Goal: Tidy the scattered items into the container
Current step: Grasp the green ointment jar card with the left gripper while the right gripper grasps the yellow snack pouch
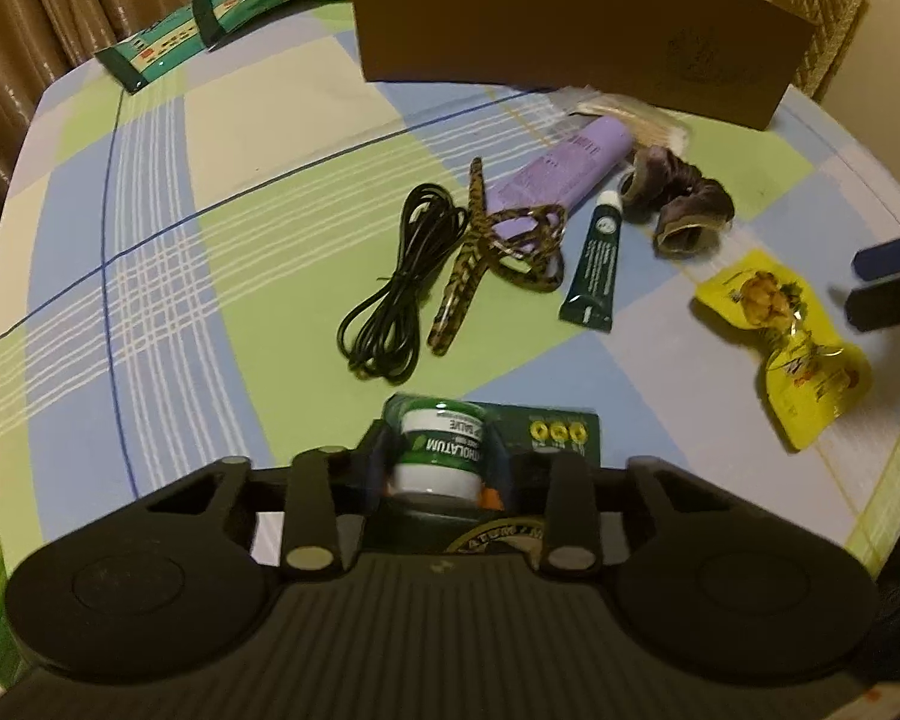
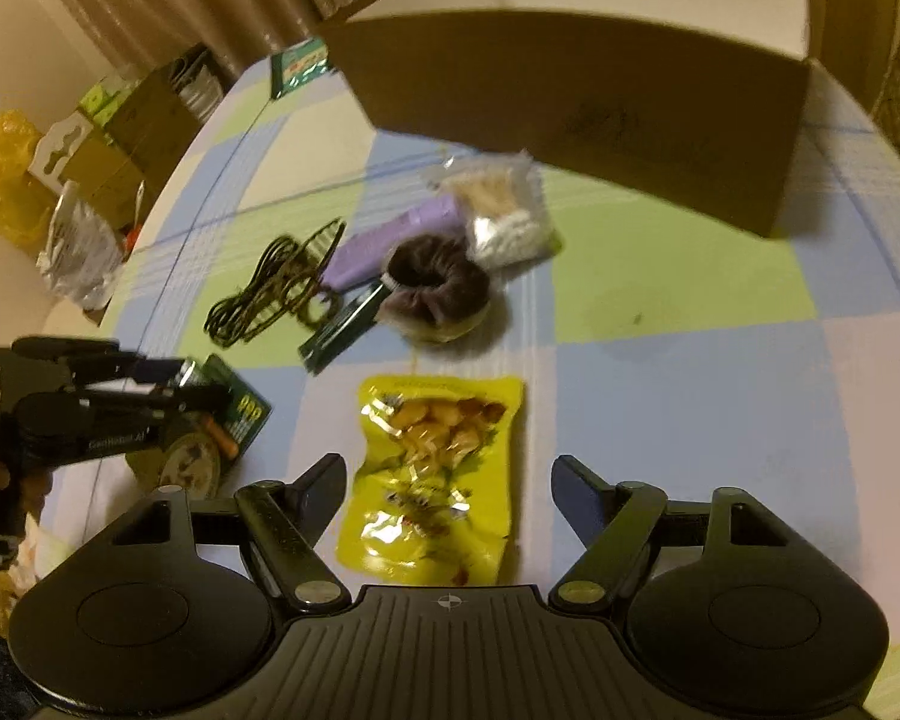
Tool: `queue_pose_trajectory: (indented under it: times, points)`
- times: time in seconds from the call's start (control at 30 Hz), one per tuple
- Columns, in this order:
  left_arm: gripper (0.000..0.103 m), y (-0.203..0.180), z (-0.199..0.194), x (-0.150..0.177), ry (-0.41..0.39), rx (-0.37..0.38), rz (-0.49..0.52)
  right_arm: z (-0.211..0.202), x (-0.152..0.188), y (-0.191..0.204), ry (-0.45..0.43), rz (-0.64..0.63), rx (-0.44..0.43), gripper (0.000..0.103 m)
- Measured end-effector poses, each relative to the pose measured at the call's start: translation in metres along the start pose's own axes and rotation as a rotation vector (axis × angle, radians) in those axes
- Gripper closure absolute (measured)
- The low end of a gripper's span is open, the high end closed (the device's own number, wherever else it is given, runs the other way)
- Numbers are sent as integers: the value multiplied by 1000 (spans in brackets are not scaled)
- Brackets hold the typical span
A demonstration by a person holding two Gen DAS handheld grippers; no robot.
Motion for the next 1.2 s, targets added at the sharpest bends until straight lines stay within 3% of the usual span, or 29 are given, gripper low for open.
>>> queue_pose_trajectory:
  times: [0.27,0.43,0.47,0.5,0.67,0.8,0.97,1.2]
  points:
    - [76,7,-7,11,-3,-21,-36,27,-5,15,40,-59,38,30]
    - [76,18,-12,17,4,-46,-69,43,-8,20,29,-71,130,31]
    - [76,19,-13,17,5,-50,-73,45,-9,21,26,-85,150,39]
    - [76,20,-13,17,5,-52,-77,46,-10,23,25,-110,171,39]
    - [75,20,-13,17,6,-52,-79,44,-10,28,36,-192,165,44]
    - [75,21,-11,14,1,-43,-87,44,-6,26,41,-217,141,41]
    - [73,17,-8,10,-21,-37,-74,47,2,35,50,-309,185,44]
    - [76,15,-9,12,-6,-54,-75,39,4,24,25,-272,152,48]
Point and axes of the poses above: each gripper's, at about its wrist camera, not at the fingertips, and z roughly the way its jaws point, y to its left, x to its underside, the point moved 5 cm from there along z, roughly the way its jaws point, and after that the axes turned 12 degrees about -z, right-handed, at the moved point
